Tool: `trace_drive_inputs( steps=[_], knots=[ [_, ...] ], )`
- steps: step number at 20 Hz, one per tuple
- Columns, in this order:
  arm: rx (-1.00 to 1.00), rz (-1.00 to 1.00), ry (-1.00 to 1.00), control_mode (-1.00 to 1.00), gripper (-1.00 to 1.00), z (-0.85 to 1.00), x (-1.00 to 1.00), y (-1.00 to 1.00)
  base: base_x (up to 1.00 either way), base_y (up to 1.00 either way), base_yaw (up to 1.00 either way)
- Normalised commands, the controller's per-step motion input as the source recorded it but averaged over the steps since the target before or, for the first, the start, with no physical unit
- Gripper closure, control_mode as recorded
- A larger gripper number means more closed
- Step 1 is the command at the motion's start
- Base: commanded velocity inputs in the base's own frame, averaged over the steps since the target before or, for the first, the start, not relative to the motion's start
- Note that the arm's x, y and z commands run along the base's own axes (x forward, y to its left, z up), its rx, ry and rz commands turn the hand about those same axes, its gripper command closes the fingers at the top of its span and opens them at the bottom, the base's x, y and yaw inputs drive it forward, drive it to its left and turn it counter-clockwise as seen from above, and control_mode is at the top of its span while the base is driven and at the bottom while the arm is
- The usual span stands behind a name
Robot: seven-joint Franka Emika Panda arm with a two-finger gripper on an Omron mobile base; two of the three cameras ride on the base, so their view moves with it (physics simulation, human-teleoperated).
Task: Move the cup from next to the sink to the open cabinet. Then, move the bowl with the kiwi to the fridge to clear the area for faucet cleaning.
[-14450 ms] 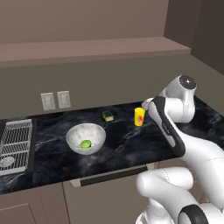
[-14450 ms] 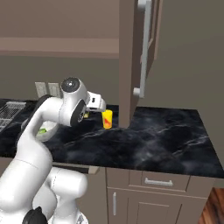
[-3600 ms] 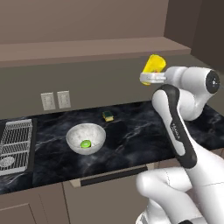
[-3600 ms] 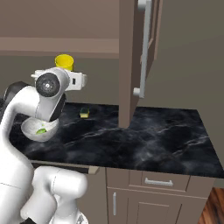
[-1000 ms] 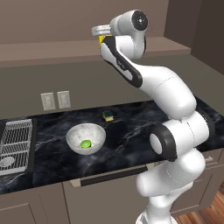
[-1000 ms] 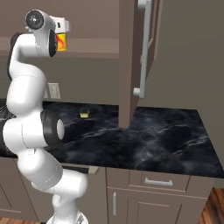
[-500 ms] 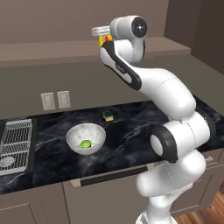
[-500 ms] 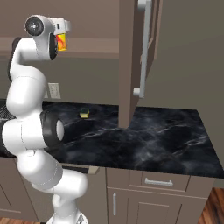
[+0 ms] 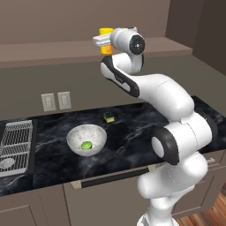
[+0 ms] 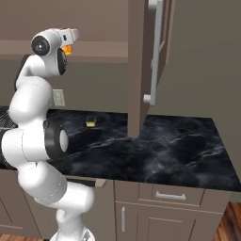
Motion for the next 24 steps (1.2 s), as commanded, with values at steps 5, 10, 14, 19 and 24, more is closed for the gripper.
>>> trace_drive_inputs(
  steps=[5,10,14,19,24],
  knots=[
    [0.00,0.00,0.00,-1.00,-1.00,0.00,0.00,0.00,0.00,0.00,0.00],
    [-0.01,0.00,0.06,-1.00,-1.00,-0.20,-0.31,-0.03,0.00,0.00,0.00],
    [-0.02,0.00,0.06,-1.00,-1.00,-0.20,-0.03,0.00,0.00,0.00,0.00],
    [0.00,0.00,0.00,-1.00,-1.00,-0.02,0.22,0.00,0.00,0.00,0.00],
    [-0.01,0.00,0.00,-1.00,-1.00,-0.01,0.28,0.00,0.00,0.00,0.00]
  ],
)
